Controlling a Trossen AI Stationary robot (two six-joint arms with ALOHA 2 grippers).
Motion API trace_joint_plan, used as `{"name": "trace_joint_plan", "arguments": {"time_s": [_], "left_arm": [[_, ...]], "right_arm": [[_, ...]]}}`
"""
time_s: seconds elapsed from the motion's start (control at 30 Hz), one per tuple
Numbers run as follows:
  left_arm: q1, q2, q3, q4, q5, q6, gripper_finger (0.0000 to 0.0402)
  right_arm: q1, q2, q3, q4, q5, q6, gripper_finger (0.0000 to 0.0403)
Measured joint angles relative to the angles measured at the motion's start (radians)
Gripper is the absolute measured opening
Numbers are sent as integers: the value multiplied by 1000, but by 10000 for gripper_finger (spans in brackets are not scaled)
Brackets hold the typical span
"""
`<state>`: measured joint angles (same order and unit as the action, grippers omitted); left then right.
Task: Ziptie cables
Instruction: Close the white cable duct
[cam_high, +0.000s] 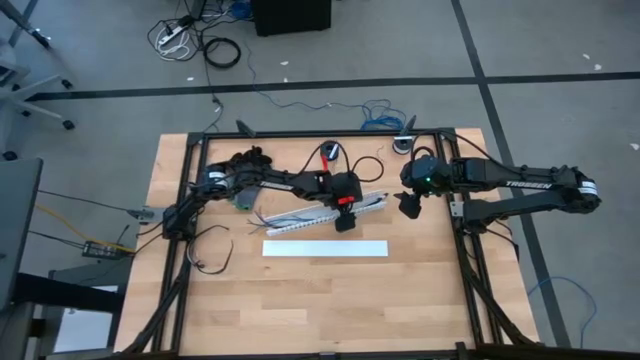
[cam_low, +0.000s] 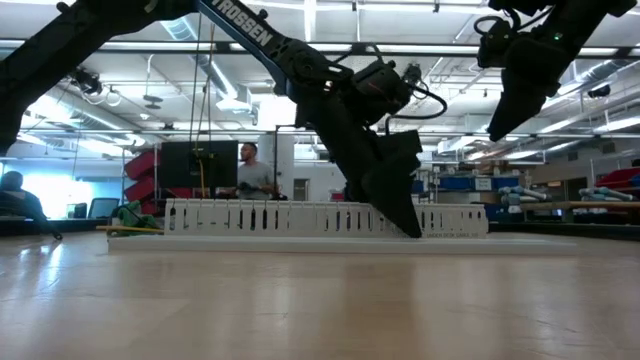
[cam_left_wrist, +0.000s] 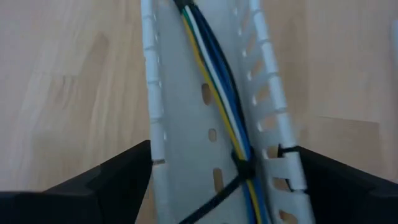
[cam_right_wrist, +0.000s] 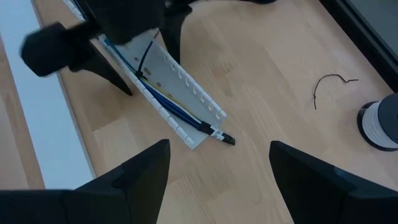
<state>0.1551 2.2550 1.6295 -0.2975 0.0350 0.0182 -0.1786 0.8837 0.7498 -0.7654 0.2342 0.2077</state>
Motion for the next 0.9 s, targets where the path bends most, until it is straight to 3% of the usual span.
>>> {"name": "trace_joint_plan", "arguments": {"time_s": [0.47, 0.7, 0.9], "left_arm": [[-3, -4, 2, -64, 9, 38, 251], [-14, -22, 2, -152, 69, 63, 242], [-25, -29, 3, -246, 98, 76, 244]], "right_arm": [[0, 0, 0, -24, -3, 7, 267], [22, -1, -13, -42, -169, 47, 267], [104, 0, -108, 54, -229, 122, 270]]}}
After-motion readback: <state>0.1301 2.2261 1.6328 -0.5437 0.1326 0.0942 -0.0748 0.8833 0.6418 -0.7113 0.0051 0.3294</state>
